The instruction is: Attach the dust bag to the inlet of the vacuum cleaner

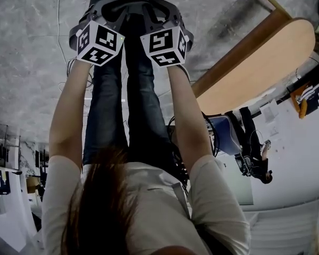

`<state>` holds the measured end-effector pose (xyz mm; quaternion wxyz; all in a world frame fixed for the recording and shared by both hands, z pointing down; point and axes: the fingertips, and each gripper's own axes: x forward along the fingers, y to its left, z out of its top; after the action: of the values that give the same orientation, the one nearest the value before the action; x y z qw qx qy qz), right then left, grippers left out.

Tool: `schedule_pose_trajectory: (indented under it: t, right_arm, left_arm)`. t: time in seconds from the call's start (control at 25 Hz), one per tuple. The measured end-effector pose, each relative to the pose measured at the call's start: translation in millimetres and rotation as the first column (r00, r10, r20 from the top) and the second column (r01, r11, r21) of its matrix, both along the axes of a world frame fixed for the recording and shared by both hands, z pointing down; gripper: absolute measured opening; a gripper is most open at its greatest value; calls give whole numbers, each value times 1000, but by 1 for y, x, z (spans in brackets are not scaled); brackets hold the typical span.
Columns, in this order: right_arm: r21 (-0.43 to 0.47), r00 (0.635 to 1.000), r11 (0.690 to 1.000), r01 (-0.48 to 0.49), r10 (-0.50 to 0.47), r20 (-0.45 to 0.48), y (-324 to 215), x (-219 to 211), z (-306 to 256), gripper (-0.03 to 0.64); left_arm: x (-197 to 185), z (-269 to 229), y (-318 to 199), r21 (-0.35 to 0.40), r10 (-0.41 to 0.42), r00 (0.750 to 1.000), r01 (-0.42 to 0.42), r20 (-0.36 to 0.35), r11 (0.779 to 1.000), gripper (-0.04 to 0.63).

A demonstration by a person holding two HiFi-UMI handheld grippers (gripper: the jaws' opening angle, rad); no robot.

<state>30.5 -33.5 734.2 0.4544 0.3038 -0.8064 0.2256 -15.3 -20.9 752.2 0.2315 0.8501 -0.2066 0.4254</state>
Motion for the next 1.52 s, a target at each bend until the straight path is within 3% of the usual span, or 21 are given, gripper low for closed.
schedule_pose_trajectory:
  t: [0.2, 0.44, 0.68, 0.92, 0.96, 1.16, 1.28, 1.52]
  right_arm:
    - [21, 996, 997, -79, 78, 41, 6, -4, -1, 47]
    - [-23, 1000, 1000, -9, 10, 15, 5, -10, 3, 49]
    - [-24, 999, 999, -47, 48, 11, 4, -10, 4, 51]
    - [-113, 998, 993, -35, 41, 52, 7, -8, 4, 71]
    - [-132, 996, 990, -46, 56, 73, 6, -7, 4, 119]
    - [-182, 986, 981, -71, 96, 133, 8, -9, -1, 159]
    - [-209, 979, 975, -77, 113, 168, 12, -3, -4, 212]
    - [-196, 981, 978, -68, 102, 167, 9, -4, -17, 222]
  left_arm:
    - [-6, -2, -3, -47, 34, 999, -33, 19, 998, 103]
    - [-9, -1, 3, -49, -22, 999, 24, 35, 999, 91]
    - [-10, 3, 3, -84, -50, 998, 53, 38, 995, 91]
    - [-11, 4, 4, -186, -196, 980, 198, 33, 962, 94]
    - [-11, 4, 3, -203, -218, 975, 220, 36, 954, 106]
    - [-15, -3, 5, -311, -284, 959, 272, 5, 911, 225]
    - [-11, -11, 4, -305, -312, 950, 296, -2, 905, 225]
    - [-4, -29, -1, -281, -357, 934, 338, -15, 898, 222]
